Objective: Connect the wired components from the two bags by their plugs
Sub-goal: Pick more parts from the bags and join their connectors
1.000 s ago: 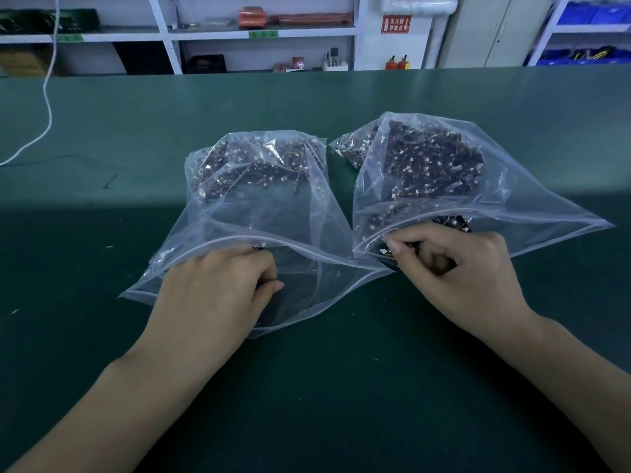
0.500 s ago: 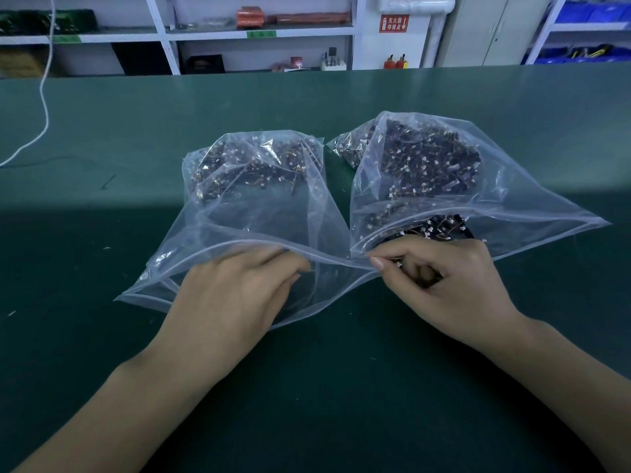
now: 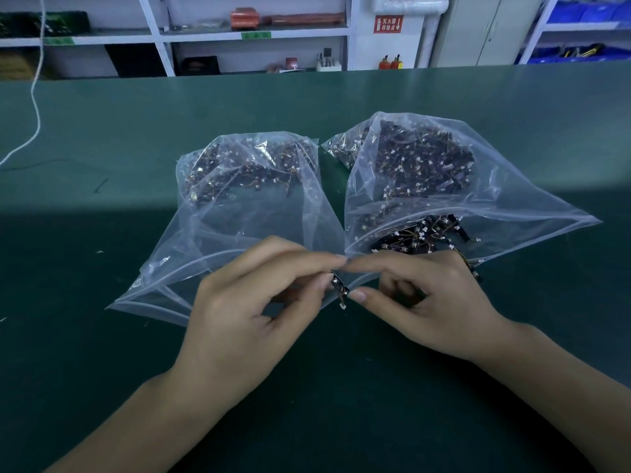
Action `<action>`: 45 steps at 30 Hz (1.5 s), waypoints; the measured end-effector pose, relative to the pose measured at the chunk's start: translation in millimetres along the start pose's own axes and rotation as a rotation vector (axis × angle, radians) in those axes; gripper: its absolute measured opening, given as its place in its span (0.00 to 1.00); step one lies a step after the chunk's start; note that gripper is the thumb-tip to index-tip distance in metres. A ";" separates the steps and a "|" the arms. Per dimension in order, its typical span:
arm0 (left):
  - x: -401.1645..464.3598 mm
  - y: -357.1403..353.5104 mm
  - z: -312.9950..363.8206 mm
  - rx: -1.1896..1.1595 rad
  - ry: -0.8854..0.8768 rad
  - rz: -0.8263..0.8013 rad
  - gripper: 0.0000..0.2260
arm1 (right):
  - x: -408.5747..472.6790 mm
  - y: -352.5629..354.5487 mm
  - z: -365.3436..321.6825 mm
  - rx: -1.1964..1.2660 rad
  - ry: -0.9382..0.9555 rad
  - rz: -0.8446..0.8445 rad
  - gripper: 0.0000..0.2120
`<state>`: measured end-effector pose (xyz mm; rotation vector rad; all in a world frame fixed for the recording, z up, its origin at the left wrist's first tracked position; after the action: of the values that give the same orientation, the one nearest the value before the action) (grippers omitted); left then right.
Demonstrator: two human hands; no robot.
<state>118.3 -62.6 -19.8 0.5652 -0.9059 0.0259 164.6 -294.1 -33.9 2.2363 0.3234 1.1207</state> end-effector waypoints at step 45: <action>0.5 -2.7 -0.6 0.028 0.135 -0.160 0.08 | -2.5 -3.7 -6.5 -0.006 0.031 -0.053 0.03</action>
<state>119.7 -64.7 -20.9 0.6524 -0.7282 -0.0672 158.1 -289.7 -34.7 2.1938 0.3895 1.1274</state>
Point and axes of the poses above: each hand's wrist, its own x-axis towards the middle knuckle, its own y-axis out of the back of the hand, z = x × y, the point moved 1 cm from there along x, towards the middle knuckle
